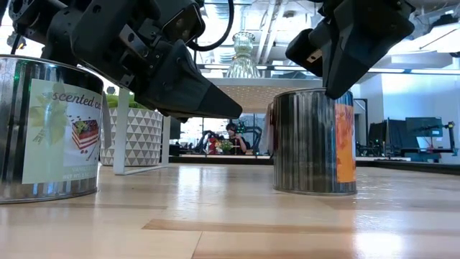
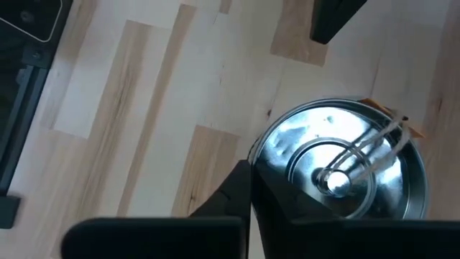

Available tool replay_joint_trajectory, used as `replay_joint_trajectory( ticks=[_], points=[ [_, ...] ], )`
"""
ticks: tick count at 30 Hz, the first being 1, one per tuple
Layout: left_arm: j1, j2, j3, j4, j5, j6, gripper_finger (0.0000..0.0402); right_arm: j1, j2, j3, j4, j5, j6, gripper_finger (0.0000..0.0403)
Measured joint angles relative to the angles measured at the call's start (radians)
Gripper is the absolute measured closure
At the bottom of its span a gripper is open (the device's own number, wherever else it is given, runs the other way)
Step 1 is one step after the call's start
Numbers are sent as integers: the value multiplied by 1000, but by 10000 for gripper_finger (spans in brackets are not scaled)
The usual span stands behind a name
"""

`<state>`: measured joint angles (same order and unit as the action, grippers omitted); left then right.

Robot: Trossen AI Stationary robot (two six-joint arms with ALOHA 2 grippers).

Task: Pick & Place candle stick holders
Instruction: Put the right orange scented candle on the shelf

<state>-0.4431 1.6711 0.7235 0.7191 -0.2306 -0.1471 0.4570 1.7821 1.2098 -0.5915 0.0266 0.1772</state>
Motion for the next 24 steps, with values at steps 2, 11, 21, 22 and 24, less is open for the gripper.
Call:
replay_joint_trajectory(
  ticks=[2, 11, 21, 22, 24],
  points=[
    [0, 0, 0, 0, 0, 0, 394, 5, 0, 0, 0, 0, 0, 401],
    [0, 0, 0, 0, 0, 0, 394, 34, -3, 30, -75, 3, 30, 402],
    [-4, 0, 0, 0, 0, 0, 394, 64, 6, 167, -277, 80, 56, 403],
    [-6, 0, 0, 0, 0, 0, 394, 67, 6, 177, -294, 90, 65, 403],
    [-8, 0, 0, 0, 0, 0, 394, 75, 6, 192, -322, 99, 72, 403]
  ],
)
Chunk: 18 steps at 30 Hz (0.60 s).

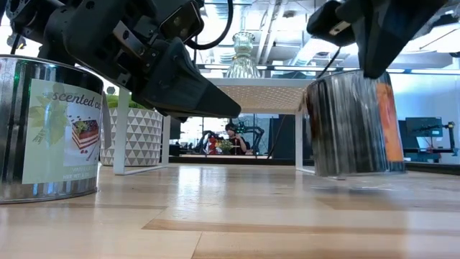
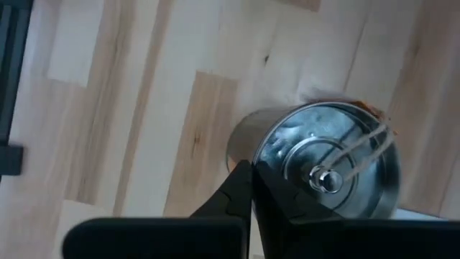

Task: Pick & Place candle stick holders
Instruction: Put the right orange scented candle on the shelf

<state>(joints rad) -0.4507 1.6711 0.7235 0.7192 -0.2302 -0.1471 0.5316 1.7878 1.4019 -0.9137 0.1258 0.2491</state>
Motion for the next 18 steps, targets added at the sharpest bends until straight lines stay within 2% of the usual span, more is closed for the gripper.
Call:
replay_joint_trajectory(
  ticks=[10, 18],
  points=[
    [-3, 0, 0, 0, 0, 0, 394, 13, -3, 81, -45, 7, 18, 403],
    [-11, 0, 0, 0, 0, 0, 394, 11, -5, 229, -174, 11, 17, 403]
  ],
)
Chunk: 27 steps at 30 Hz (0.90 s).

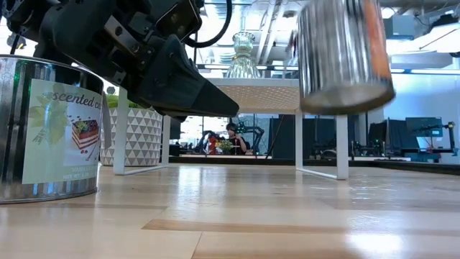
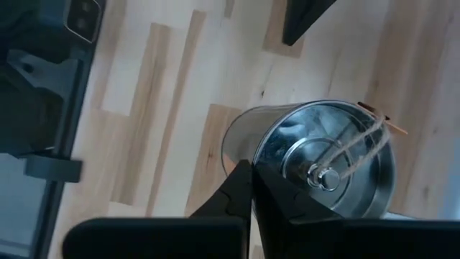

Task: Pick & Place candle stick holders
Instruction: Put the right orange scented candle on the shelf

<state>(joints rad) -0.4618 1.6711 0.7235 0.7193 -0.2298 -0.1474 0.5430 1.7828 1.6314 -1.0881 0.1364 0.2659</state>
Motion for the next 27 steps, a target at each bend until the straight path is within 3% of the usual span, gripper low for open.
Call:
replay_joint_trajectory(
  ticks=[4, 13, 27],
  points=[
    [-4, 0, 0, 0, 0, 0, 394, 0, -1, 94, -91, 8, -3, 403],
    [-4, 0, 0, 0, 0, 0, 394, -52, -3, 279, -282, 151, -54, 403],
    [-4, 0, 0, 0, 0, 0, 394, -334, -3, 297, -337, 153, -254, 403]
  ],
)
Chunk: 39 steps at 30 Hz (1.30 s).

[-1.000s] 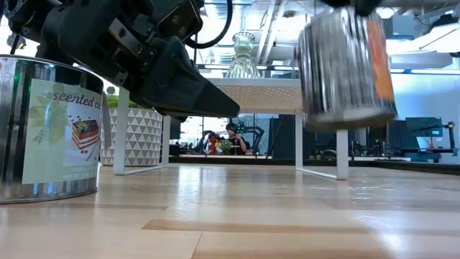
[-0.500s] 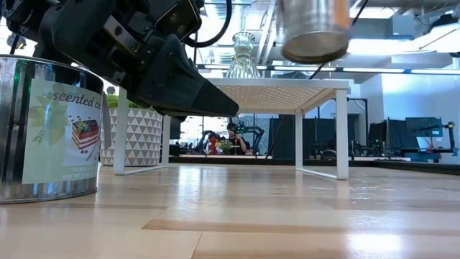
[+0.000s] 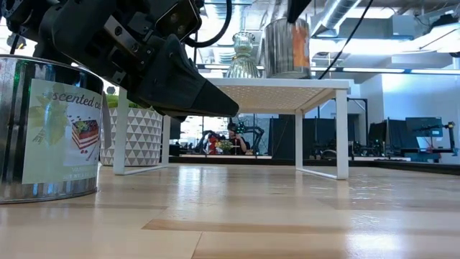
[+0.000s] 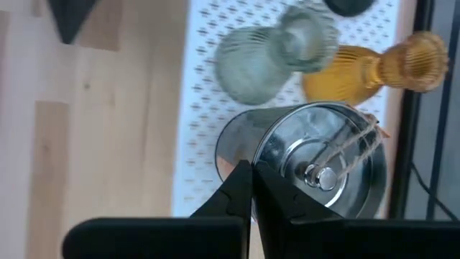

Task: Pick & Place candle stick holders
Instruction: Put the right orange scented candle on the shelf

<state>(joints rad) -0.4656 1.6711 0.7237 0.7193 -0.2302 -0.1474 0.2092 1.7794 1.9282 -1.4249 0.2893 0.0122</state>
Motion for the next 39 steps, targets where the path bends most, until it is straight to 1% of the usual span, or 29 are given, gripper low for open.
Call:
replay_joint_trajectory(
  ticks=[7, 15, 21, 25, 28, 39],
  points=[
    [0, 0, 0, 0, 0, 0, 394, -96, 0, 0, 4, -5, -59, 403],
    [0, 0, 0, 0, 0, 0, 394, -186, 0, 0, 8, -54, -102, 403],
    [0, 0, 0, 0, 0, 0, 394, -233, 0, 0, 22, -79, -121, 403],
    [0, 0, 0, 0, 0, 0, 394, -253, 0, -1, 11, -95, -124, 403],
    [0, 0, 0, 0, 0, 0, 394, -261, 0, -3, 12, -126, -125, 403],
    [0, 0, 0, 0, 0, 0, 394, -272, 0, -3, -1, -166, -117, 403]
  ],
)
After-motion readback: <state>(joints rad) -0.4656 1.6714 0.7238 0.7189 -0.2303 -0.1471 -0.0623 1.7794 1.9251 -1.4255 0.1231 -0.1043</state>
